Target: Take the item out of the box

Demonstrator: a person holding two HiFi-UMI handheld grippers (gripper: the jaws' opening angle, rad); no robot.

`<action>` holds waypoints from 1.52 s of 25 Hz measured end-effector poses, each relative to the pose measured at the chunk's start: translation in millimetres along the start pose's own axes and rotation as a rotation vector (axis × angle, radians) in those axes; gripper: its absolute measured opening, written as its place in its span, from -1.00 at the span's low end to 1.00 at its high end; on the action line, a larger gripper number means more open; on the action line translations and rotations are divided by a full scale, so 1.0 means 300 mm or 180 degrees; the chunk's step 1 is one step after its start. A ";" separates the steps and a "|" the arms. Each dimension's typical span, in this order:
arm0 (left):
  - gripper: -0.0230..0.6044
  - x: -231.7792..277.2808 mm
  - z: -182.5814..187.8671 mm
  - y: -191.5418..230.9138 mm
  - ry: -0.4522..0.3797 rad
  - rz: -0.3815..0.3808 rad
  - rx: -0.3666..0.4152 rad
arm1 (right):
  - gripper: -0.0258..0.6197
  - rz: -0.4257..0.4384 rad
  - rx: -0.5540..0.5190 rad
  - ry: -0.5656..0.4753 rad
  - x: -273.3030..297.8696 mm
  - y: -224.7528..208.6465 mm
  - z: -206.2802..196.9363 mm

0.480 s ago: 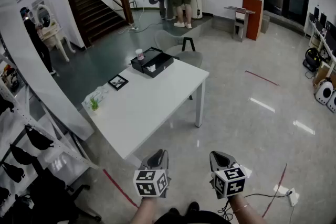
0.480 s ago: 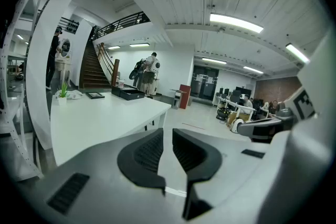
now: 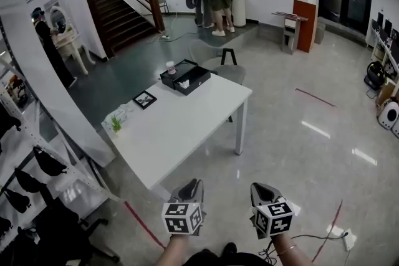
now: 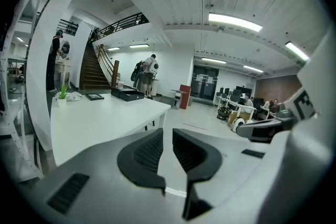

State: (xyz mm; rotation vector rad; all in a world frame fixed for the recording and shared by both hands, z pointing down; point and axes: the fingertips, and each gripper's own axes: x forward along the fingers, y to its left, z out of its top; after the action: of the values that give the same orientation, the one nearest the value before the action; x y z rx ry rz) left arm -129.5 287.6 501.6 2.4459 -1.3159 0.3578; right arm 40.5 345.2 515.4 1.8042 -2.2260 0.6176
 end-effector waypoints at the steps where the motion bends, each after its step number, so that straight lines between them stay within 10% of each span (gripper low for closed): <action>1: -0.76 -0.002 0.001 -0.003 -0.0005 0.0005 0.0002 | -0.92 0.0003 0.0022 -0.0006 -0.002 -0.001 -0.002; 20: -0.57 0.033 -0.005 0.005 0.0016 0.0140 -0.0068 | -0.92 -0.0016 0.0058 0.0075 0.034 -0.049 -0.022; 38: -0.48 0.471 0.224 0.274 -0.0037 0.0110 -0.0142 | -0.92 -0.0137 0.0215 0.0145 0.467 -0.184 0.171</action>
State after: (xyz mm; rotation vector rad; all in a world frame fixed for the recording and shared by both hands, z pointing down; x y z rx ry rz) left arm -118.4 111.5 507.8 2.3947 -1.3578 0.3199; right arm 67.0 190.2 538.3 1.8458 -2.1558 0.7262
